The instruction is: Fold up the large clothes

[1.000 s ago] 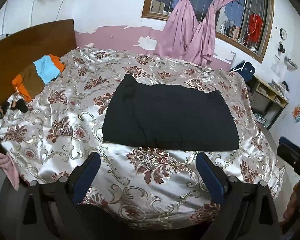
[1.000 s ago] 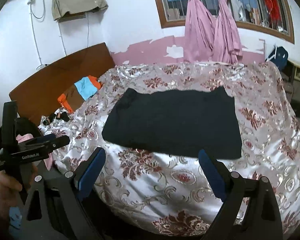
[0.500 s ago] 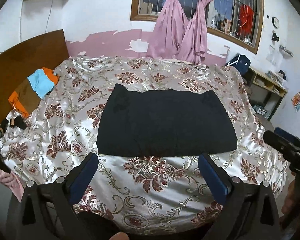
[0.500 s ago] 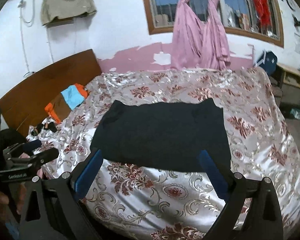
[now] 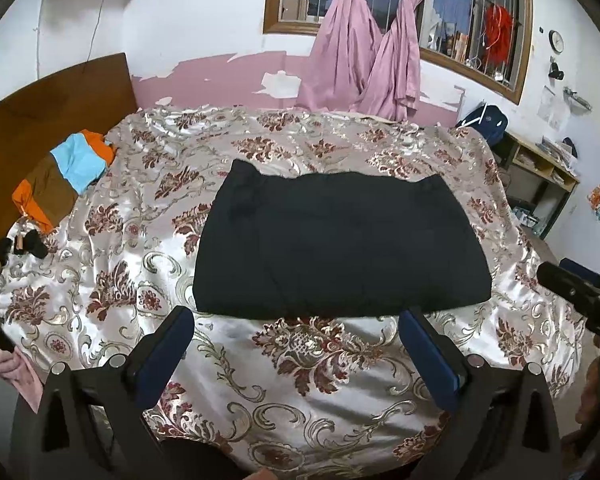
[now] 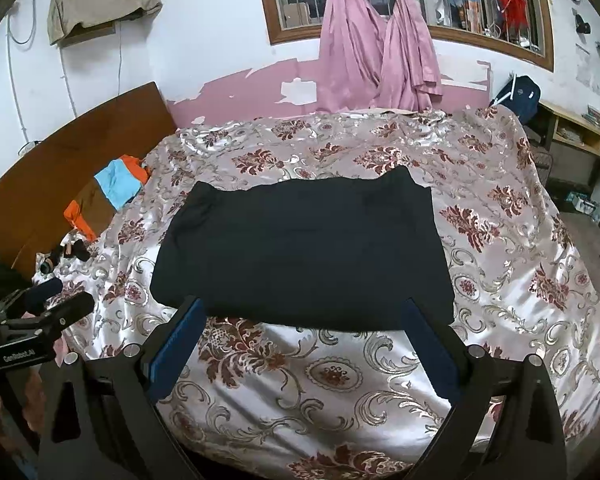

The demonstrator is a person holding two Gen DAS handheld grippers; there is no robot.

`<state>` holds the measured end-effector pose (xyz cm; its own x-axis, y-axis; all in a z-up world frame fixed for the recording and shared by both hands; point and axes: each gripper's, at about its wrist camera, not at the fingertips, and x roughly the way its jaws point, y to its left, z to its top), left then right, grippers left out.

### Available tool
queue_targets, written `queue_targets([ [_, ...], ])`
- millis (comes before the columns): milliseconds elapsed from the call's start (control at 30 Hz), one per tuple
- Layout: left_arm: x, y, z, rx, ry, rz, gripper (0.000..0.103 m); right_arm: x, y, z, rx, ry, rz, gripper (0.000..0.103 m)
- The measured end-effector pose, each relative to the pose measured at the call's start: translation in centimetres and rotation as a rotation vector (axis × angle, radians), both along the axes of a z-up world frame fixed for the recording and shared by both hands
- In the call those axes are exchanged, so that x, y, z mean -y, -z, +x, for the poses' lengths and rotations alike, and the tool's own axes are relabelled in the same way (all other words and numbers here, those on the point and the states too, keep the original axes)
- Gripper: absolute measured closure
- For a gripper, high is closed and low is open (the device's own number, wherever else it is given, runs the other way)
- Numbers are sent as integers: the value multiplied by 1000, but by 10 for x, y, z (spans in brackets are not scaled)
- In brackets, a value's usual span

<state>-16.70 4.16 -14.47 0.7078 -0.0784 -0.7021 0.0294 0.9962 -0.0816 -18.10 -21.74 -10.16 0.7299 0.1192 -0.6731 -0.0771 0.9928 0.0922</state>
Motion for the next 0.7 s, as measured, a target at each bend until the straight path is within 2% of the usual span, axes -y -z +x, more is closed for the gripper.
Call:
queue_targets([
  [333,1,20,6,-68,-8,-15,0,5,16,10,-33,13,-7,7],
  [700,17,7,2,-46,6,14,0,9,17,7,-27,24,3,7],
])
